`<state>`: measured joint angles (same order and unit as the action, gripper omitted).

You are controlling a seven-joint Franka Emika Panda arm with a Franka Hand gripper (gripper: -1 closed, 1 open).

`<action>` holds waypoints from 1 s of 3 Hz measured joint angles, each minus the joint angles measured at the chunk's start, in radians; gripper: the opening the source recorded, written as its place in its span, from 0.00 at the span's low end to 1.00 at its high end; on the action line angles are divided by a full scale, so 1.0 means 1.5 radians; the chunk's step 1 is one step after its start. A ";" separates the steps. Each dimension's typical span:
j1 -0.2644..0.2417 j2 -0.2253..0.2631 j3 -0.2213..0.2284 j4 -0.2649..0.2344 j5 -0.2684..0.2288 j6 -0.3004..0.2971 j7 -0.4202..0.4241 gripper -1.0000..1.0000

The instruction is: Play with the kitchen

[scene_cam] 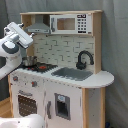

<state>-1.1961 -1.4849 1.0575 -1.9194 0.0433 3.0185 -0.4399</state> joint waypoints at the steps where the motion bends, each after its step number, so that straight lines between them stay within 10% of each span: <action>1: -0.007 -0.016 -0.006 0.025 0.000 -0.052 0.060 1.00; 3: -0.015 -0.011 -0.019 0.072 -0.001 -0.157 0.156 1.00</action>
<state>-1.2186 -1.5009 1.0284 -1.8112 0.0424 2.7828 -0.2058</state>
